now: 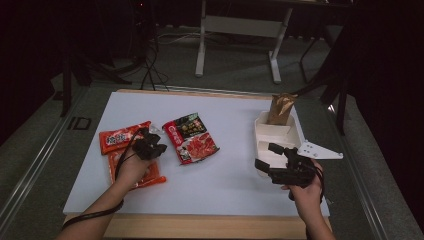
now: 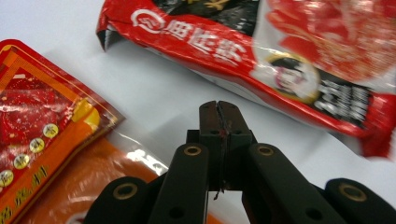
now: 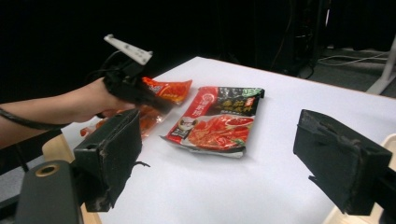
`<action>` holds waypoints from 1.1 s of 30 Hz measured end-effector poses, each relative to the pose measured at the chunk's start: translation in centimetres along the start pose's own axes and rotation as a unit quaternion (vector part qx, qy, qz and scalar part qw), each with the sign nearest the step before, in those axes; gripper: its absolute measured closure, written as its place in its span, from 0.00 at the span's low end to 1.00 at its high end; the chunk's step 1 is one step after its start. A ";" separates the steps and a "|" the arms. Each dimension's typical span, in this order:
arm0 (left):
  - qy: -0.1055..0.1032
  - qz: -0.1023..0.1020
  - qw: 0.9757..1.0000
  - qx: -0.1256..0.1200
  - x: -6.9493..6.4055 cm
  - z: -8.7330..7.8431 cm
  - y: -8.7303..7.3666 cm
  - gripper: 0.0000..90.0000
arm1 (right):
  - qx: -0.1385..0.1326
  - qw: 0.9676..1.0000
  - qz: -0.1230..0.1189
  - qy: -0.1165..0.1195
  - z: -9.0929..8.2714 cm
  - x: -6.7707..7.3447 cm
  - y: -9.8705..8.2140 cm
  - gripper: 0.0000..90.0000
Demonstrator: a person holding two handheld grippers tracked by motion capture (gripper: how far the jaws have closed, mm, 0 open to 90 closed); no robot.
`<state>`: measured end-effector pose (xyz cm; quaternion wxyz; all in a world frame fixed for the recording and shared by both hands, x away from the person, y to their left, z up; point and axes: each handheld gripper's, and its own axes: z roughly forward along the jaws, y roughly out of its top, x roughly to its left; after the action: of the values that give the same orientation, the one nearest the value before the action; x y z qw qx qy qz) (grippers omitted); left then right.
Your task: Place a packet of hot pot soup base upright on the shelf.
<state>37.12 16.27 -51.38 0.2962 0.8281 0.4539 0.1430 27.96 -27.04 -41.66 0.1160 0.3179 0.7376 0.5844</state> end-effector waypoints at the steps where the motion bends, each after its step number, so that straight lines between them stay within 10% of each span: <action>1: 0.002 -0.005 1.000 0.006 0.2 0.4 0.2 1.00 | 0.002 1.000 -0.001 0.000 0.0 0.0 0.0 0.17; 33: -0.008 -0.027 0.999 0.024 1.3 4.8 2.8 1.00 | 0.008 1.000 -0.001 0.003 0.3 0.0 -0.5 0.17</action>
<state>42.06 14.46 -53.44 0.2829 0.8238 0.4769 0.1177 27.96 -26.82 -42.25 0.1119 0.3168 0.7428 0.5791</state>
